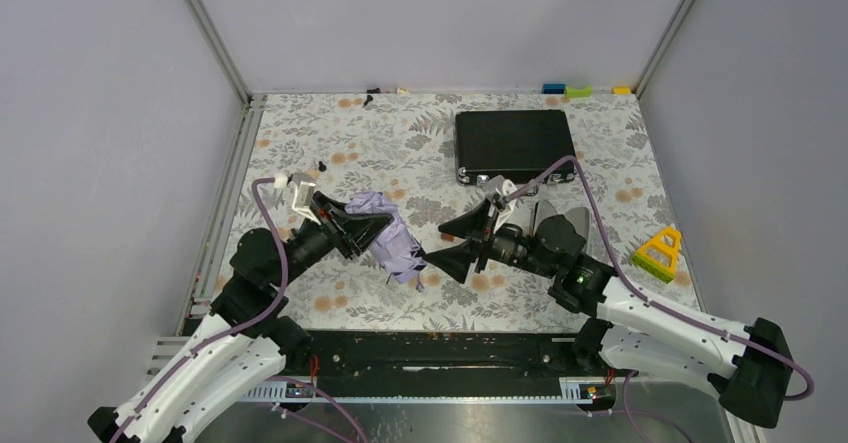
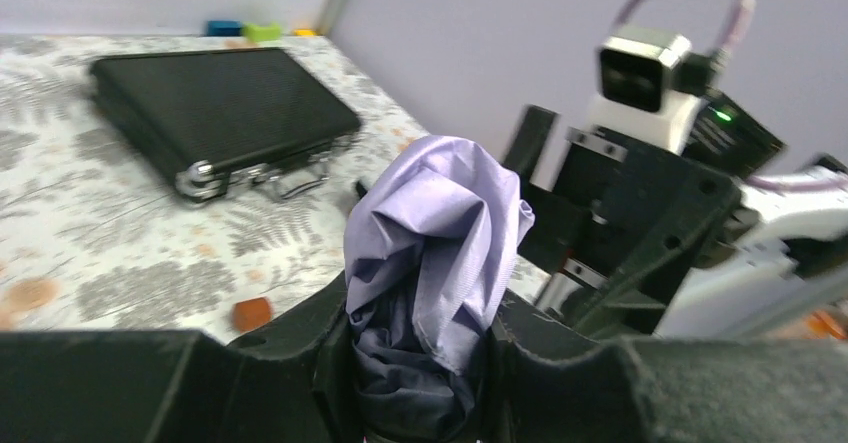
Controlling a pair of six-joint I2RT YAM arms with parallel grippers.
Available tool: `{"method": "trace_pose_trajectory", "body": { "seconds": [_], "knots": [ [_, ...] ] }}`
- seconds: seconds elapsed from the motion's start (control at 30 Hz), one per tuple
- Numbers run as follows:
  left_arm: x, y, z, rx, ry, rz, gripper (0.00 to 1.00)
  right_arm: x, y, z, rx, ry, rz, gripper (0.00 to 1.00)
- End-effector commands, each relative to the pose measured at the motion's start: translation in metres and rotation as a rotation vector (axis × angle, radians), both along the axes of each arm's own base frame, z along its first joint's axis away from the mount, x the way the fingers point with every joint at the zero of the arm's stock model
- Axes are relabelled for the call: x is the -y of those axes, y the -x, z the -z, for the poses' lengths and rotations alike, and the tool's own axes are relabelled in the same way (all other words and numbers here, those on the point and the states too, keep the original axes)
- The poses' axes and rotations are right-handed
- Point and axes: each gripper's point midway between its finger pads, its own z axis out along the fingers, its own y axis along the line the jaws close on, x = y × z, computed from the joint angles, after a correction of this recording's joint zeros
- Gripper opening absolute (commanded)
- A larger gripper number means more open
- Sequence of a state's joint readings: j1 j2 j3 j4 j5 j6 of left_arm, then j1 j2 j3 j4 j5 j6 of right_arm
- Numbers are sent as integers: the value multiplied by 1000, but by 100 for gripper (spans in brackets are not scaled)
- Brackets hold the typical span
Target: Open the umbrella
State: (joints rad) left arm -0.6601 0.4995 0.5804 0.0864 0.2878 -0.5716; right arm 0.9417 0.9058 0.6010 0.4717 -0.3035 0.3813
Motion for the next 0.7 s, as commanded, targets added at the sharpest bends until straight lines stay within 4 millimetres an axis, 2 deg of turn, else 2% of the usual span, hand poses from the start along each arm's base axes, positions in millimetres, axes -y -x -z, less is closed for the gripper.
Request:
{"method": "trace_pose_trajectory", "body": {
  "seconds": [0.0,0.13,0.23,0.5,0.67],
  "knots": [
    [-30,-31,-13,6,-2,-236,0,19,-14,24,50,71,123,86],
    [-35,-42,-4,-40,-32,-284,0,19,-5,37,30,35,114,86],
    [-36,-47,1,-69,-43,-297,0,11,3,50,20,11,111,85],
    [-33,-49,4,-76,-34,-275,0,-30,18,79,24,50,139,85],
    [-35,-50,4,-77,-29,-278,0,-55,15,101,39,129,203,82]
  ]
}}
